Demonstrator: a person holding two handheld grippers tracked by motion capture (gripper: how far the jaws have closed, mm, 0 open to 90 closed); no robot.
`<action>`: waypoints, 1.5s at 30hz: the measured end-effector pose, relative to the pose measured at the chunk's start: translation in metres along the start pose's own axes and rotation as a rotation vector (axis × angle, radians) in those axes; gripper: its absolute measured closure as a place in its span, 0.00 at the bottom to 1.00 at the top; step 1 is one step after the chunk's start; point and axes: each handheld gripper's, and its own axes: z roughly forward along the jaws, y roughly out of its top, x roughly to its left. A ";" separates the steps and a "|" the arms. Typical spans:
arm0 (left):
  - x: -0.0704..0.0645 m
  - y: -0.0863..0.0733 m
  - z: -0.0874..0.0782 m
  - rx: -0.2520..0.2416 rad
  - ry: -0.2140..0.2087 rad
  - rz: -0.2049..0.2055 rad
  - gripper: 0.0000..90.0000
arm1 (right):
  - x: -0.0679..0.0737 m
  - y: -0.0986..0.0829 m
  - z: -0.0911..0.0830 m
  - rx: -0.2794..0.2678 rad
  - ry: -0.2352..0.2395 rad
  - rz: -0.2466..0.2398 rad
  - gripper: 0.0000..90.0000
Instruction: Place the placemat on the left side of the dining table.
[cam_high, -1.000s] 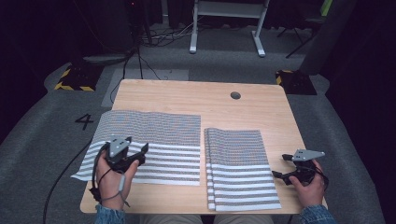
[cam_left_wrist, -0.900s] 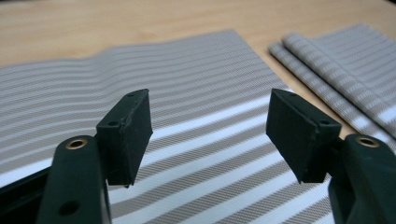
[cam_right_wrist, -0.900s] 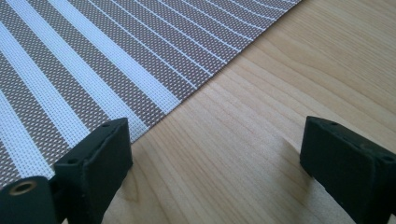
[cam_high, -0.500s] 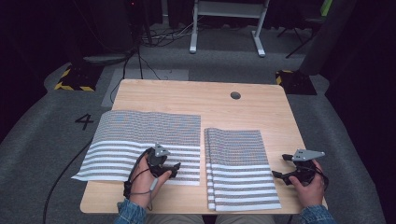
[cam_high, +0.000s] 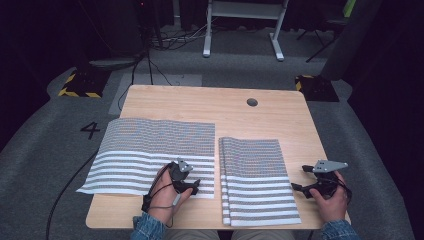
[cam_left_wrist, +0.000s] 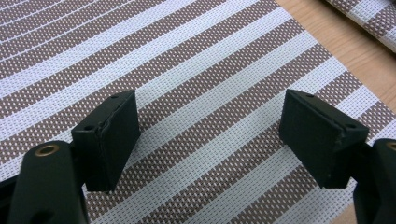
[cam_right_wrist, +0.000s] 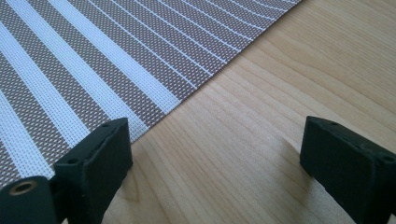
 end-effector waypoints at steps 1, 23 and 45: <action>-0.001 0.001 0.000 0.002 0.006 -0.001 0.23 | 0.000 0.000 0.000 0.002 -0.001 0.000 0.10; 0.027 0.009 0.002 -0.043 0.005 -0.032 0.90 | 0.000 0.000 0.000 0.002 -0.002 0.000 0.10; -0.014 0.011 -0.085 -0.370 -0.271 0.150 0.96 | 0.000 0.000 0.000 0.003 -0.001 0.000 0.10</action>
